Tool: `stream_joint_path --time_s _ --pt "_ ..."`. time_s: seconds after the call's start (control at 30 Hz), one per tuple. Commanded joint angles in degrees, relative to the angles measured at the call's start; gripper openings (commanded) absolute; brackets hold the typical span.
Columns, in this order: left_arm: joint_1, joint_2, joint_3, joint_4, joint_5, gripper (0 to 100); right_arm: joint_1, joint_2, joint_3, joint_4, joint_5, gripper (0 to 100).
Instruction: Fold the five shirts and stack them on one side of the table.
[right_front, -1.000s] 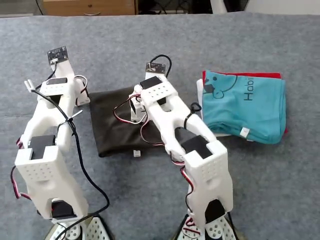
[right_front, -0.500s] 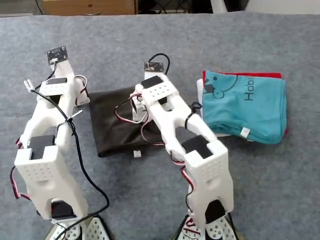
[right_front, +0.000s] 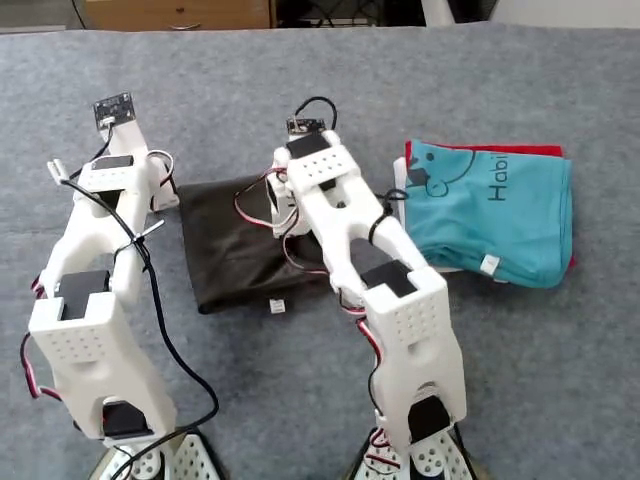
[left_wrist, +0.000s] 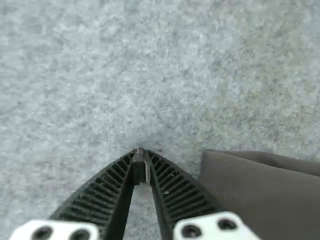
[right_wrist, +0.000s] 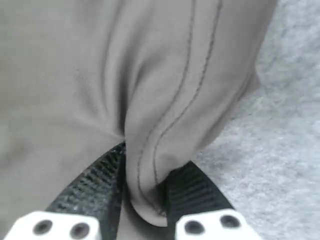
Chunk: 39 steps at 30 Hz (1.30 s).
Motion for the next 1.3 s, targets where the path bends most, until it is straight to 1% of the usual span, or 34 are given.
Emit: stream_joint_path --time_s 0.0,0.2,0.37,0.57,0.67,0.93,1.27 --pt "-2.1 -1.5 -3.4 0.2 0.1 3 3.8 -0.6 -9.8 4.9 3.3 1.5" --pt "-2.2 -1.5 -3.7 0.4 0.1 3 12.0 -0.5 -24.0 13.3 8.4 1.5" --pt "-2.1 -1.5 -3.7 0.4 0.1 3 18.2 -0.6 -30.2 14.5 11.5 1.5" --pt "-2.0 -1.5 -3.8 0.4 0.1 3 19.7 -1.5 -31.9 14.5 13.4 1.5" --pt "-2.0 -1.5 -3.8 0.4 0.1 3 23.6 -4.8 -32.4 14.5 15.5 1.5" --pt "-2.0 -1.5 -3.8 0.4 0.1 3 34.8 -12.7 -32.3 14.4 24.4 1.5" --pt "-2.0 -1.5 -3.7 0.4 0.1 3 40.8 -13.2 -32.3 14.4 29.3 1.5"
